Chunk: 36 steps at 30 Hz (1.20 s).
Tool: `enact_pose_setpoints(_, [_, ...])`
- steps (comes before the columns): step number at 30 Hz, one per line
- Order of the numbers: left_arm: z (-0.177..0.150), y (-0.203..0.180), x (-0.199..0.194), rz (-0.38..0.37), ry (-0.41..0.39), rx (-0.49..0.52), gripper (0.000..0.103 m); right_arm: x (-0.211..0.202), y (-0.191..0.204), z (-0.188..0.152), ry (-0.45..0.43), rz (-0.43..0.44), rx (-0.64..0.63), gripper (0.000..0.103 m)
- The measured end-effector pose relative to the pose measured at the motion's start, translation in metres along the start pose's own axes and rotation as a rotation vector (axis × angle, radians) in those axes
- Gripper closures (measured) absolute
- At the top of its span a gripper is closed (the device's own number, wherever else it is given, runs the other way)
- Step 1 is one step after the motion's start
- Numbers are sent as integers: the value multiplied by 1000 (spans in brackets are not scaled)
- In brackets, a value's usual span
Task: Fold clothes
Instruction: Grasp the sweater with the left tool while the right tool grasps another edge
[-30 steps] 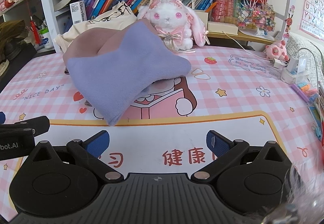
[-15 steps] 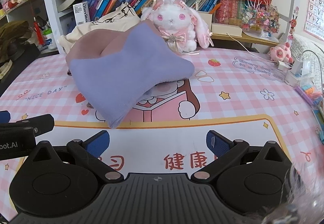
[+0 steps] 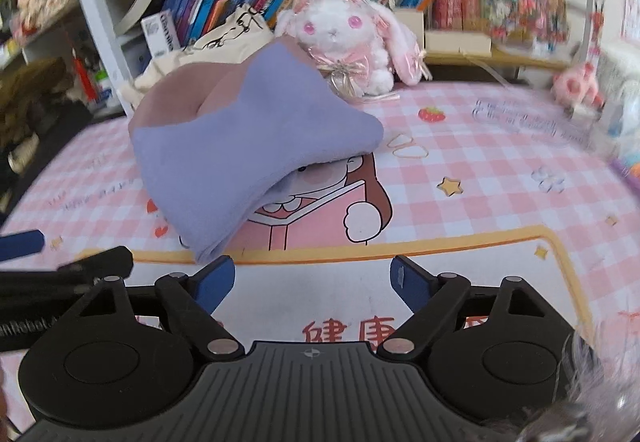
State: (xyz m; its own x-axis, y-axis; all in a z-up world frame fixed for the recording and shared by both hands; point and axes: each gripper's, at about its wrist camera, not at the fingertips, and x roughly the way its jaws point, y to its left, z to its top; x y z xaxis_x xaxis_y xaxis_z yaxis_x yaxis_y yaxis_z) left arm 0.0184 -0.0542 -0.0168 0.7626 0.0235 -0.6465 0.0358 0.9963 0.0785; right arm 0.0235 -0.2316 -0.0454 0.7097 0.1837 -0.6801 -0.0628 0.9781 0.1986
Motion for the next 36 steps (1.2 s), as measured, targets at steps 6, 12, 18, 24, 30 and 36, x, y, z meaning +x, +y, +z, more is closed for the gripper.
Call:
enact_pose_setpoints(6, [6,-30,27,51,-2,93,0,23,-37,17,37,96,130,23])
enact_pose_setpoints(12, [2,-67,61,123,-34,226,0,46,-68,37,72,200,229,27])
enact_pose_setpoints(18, [14,-59,79,158,-15,251,6,72,-88,49,108,370,422,29])
enact_pose_setpoints(24, [27,-47,92,177,13,261,77,105,-79,55,166,548,601,29])
enact_pose_setpoints(30, [33,-47,57,102,-44,266,93,130,-75,49,180,560,785,38])
enact_pose_setpoints(36, [17,-42,48,127,-7,317,85,144,-84,58,158,540,871,90])
